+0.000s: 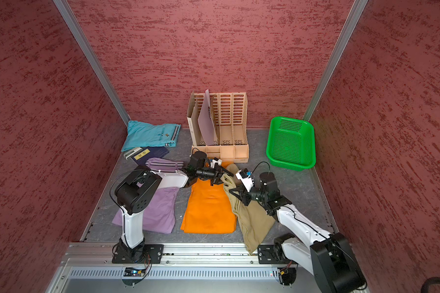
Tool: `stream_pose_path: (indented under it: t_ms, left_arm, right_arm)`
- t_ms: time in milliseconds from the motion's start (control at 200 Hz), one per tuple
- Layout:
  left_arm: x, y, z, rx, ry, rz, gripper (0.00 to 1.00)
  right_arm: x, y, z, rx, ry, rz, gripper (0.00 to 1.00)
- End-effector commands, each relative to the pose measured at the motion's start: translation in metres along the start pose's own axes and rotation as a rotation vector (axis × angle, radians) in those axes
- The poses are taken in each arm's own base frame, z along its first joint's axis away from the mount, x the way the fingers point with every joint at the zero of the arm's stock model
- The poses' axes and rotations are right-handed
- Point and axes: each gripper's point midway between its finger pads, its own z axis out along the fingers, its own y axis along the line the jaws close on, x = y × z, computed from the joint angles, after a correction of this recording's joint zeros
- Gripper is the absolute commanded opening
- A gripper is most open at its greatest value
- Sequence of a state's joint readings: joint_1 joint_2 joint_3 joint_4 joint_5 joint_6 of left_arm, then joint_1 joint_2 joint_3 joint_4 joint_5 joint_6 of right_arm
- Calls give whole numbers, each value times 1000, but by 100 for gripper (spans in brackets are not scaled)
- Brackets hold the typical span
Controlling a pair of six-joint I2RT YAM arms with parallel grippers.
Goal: Put the folded long pants in the basket
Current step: Pick up the long pant at the center of the board, then move the basket to the center of the board.
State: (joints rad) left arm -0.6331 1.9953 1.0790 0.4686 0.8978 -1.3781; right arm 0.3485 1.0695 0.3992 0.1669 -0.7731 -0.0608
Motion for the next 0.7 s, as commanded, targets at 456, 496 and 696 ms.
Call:
stream_pose_path:
  t_ms: [456, 496, 696]
  left_arm:
    - [-28, -43, -51, -308, 47, 416, 0]
    - [-33, -43, -58, -314, 38, 424, 0]
    - [-39, -53, -87, -299, -6, 502, 0]
  right_arm:
    - [-47, -66, -35, 486, -41, 292, 96]
    - [-41, -79, -41, 567, -23, 368, 97]
    - [-4, -120, -70, 786, 54, 623, 98]
